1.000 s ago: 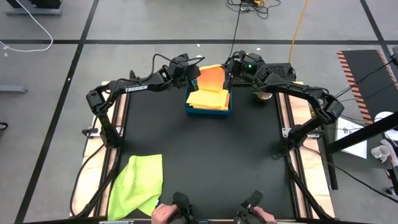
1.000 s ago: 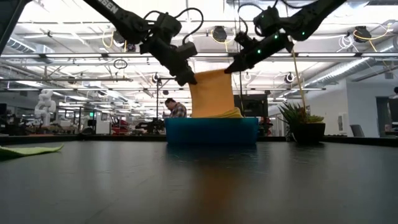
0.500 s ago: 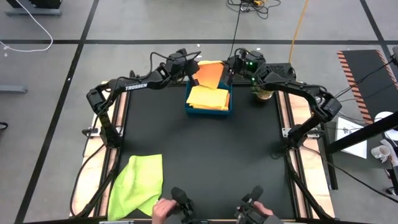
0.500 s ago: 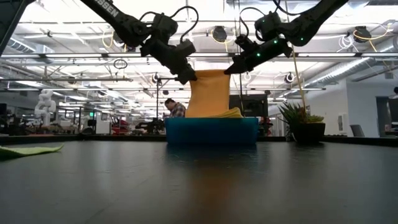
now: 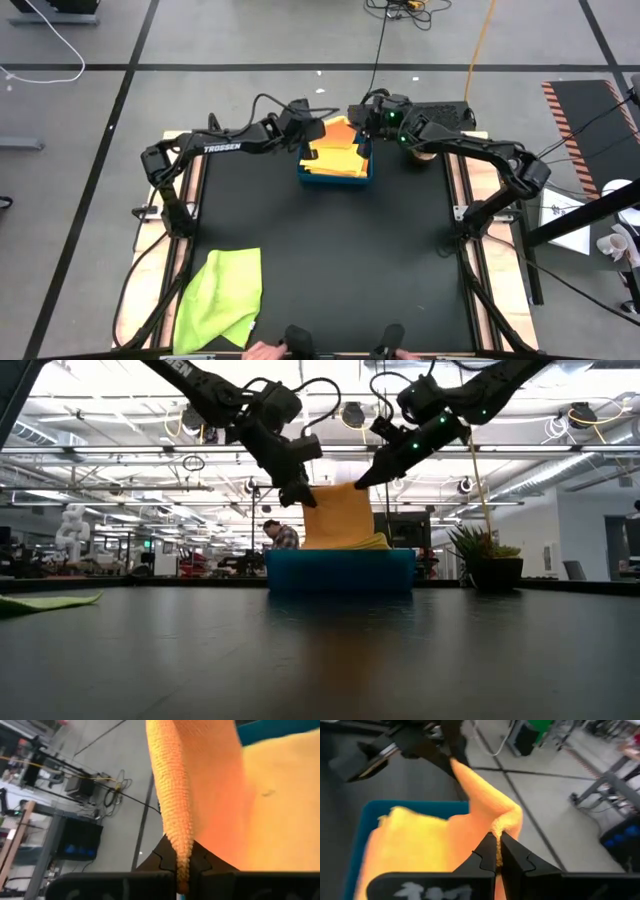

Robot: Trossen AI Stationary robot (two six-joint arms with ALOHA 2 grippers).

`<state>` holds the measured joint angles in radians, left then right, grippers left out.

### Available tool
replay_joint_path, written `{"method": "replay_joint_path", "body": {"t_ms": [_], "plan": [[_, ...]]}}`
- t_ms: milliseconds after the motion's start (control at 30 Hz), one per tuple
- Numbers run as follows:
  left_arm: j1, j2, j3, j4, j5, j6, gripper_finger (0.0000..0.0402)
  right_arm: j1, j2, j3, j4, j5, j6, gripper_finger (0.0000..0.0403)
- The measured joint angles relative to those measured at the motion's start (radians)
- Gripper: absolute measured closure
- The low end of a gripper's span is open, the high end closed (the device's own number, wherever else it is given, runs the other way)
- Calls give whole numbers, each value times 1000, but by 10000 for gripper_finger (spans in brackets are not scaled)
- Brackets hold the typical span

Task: Fold microfiber towels
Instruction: Put the orange microfiber cloth into the dark blue bin

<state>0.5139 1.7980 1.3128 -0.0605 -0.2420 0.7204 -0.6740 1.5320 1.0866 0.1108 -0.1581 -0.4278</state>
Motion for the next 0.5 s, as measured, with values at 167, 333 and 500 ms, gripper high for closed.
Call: {"method": "replay_joint_path", "body": {"t_ms": [167,333,500], "plan": [[-46,-21,0,-80,0,-2,399,45,-39,0,-124,-2,-4,403],[-79,-57,0,-96,-26,0,398,80,-84,0,-162,-3,1,403],[-94,-114,-1,-115,-30,-14,398,108,-139,0,-202,-3,9,403]]}}
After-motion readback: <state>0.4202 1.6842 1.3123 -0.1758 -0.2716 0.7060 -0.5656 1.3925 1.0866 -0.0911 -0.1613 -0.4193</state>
